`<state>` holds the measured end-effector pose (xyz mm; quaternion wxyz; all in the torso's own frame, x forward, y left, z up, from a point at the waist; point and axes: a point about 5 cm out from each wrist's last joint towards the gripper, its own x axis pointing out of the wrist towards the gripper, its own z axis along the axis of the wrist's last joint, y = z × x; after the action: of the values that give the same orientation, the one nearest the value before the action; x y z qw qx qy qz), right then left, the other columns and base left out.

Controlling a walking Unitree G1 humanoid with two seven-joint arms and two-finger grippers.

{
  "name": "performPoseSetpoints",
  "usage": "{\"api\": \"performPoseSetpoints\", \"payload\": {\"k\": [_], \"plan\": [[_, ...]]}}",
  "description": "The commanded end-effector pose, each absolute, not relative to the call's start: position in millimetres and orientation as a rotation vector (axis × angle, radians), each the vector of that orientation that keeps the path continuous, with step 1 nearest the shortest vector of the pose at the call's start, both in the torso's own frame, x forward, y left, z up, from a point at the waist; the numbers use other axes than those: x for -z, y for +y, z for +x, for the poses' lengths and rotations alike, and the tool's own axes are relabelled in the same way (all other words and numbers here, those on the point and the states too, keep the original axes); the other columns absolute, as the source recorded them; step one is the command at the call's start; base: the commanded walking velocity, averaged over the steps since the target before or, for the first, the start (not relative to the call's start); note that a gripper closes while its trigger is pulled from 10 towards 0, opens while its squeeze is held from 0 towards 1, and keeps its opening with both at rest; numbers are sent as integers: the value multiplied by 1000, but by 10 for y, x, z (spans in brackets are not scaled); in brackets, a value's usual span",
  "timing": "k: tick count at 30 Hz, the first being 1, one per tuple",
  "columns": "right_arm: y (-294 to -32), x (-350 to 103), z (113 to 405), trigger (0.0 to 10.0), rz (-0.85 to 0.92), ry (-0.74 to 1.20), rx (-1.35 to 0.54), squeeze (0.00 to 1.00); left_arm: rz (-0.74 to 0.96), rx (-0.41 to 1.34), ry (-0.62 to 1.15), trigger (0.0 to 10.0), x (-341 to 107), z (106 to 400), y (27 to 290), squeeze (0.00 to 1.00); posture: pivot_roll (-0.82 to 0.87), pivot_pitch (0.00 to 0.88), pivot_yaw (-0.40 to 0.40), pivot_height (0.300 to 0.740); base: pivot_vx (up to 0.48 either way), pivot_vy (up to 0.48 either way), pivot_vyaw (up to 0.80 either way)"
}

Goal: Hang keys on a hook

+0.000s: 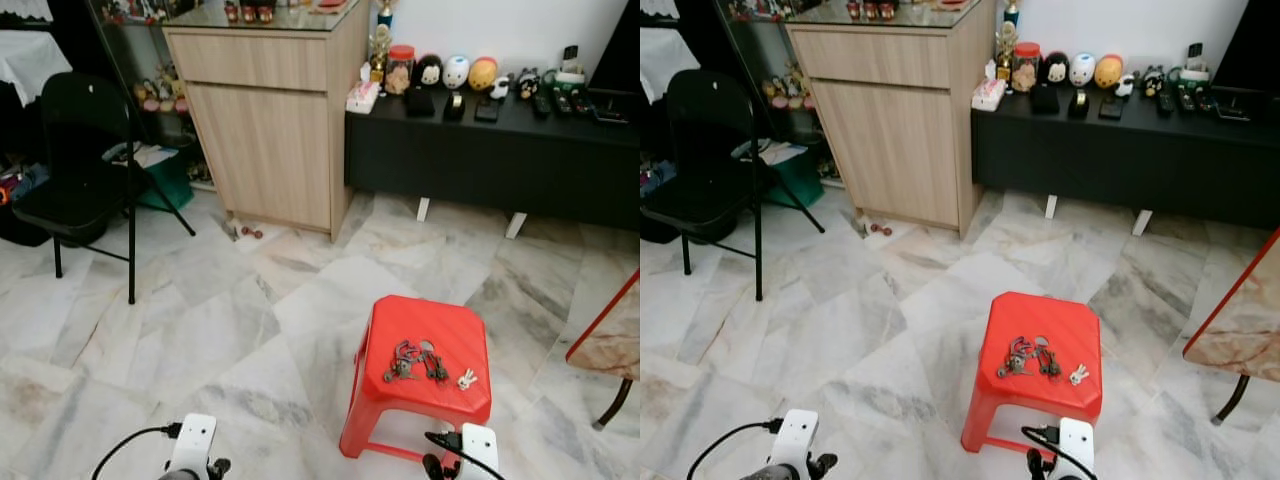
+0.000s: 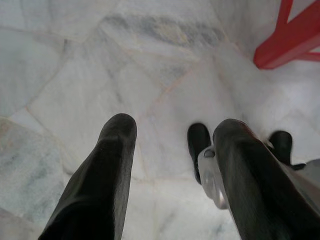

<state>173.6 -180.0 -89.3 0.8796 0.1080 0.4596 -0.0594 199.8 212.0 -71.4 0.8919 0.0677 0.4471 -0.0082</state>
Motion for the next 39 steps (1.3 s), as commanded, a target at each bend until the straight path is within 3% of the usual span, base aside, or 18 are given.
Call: {"api": "performPoseSetpoints", "payload": {"k": [1, 22, 39], "plan": [[-1818, 887, 1744, 10000, 225, 952, 130, 0, 136, 15, 932, 10000, 712, 2000, 2133, 0, 74, 8, -7, 740, 0, 0, 0], [-1818, 885, 1747, 10000, 216, 954, 116, 0, 130, 19, 927, 10000, 707, 2014, 2117, 0, 74, 10, -10, 740, 0, 0, 0], [-1818, 885, 1747, 10000, 219, 955, 114, 0, 121, 17, 925, 10000, 707, 2014, 2116, 0, 74, 11, -10, 740, 286, 0, 0]]}}
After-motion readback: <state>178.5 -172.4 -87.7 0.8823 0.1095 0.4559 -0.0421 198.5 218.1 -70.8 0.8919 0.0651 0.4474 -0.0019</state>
